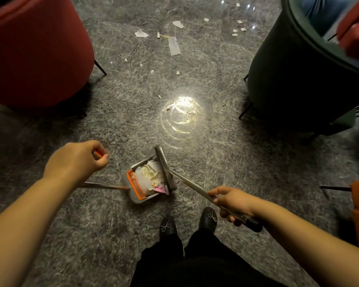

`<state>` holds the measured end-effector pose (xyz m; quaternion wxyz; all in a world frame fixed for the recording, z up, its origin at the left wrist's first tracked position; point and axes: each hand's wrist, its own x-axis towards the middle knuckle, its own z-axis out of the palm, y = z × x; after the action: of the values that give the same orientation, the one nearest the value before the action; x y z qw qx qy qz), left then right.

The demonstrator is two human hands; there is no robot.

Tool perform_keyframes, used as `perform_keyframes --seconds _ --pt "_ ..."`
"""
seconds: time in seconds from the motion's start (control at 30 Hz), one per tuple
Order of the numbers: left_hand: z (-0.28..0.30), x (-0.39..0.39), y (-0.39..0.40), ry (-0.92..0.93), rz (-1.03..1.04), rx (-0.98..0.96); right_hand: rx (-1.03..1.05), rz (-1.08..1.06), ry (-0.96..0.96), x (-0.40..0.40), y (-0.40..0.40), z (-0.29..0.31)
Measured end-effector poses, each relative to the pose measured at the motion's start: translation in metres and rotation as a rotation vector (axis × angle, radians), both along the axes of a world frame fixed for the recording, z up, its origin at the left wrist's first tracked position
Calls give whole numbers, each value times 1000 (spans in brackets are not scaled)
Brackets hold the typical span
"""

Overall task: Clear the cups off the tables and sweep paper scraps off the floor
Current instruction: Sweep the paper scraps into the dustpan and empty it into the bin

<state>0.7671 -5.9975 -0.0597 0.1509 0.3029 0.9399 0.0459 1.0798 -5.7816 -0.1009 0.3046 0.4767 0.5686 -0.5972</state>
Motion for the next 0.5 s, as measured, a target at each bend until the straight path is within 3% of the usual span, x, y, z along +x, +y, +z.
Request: perform_keyframes --seconds 0.5 --pt "-1 -27 -13 12 70 -69 45 12 -51 -48 22 -49"
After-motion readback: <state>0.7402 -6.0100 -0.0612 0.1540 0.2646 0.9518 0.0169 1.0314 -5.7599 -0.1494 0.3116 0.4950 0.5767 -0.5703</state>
